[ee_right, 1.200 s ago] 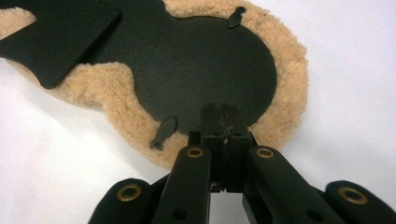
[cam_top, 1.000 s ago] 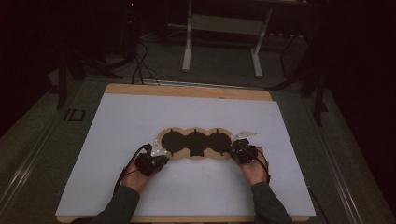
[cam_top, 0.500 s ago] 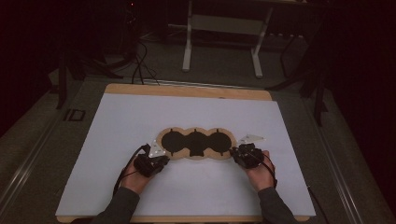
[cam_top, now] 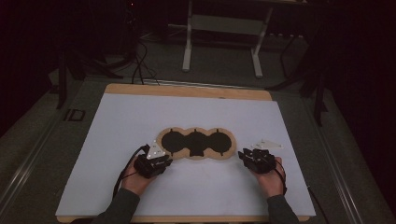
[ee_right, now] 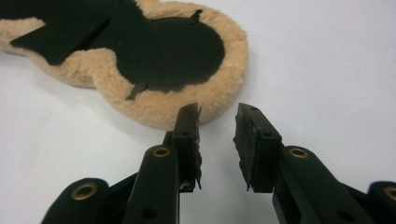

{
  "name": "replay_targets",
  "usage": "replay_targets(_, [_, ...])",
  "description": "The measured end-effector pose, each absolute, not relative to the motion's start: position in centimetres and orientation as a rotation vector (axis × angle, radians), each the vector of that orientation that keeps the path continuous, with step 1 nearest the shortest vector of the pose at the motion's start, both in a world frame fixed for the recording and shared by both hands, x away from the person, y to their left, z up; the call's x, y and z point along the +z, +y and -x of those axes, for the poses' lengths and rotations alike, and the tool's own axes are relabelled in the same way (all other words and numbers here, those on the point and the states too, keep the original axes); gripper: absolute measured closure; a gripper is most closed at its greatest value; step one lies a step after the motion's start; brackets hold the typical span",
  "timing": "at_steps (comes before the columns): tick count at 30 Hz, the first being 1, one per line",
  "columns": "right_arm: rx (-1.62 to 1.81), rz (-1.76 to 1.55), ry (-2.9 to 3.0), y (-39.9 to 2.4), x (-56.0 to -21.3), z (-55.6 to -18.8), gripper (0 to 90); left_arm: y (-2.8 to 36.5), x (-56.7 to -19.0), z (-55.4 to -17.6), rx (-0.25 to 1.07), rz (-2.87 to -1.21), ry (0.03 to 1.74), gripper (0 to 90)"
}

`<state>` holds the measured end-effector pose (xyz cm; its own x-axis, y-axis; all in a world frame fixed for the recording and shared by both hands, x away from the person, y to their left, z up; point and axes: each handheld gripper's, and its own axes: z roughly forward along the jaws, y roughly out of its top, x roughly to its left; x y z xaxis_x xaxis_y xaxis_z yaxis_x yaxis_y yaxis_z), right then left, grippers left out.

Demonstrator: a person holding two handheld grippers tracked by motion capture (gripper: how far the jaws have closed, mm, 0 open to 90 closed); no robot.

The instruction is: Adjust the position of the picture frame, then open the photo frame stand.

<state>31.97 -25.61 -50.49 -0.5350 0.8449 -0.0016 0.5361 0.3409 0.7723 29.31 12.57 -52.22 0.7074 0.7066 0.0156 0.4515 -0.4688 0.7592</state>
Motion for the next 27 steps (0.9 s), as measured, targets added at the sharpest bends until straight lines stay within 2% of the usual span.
replay_targets(13, [1.006,-1.228,2.199,-25.9,-51.3,-32.1,65.3,12.5,-51.3,-28.5,0.447,-2.049,0.885,64.4])
replay_targets(27, [0.978,-1.264,2.168,-26.3,-51.5,-32.2,64.3,12.7,-50.6,-27.8,0.47,-1.953,0.927,62.1])
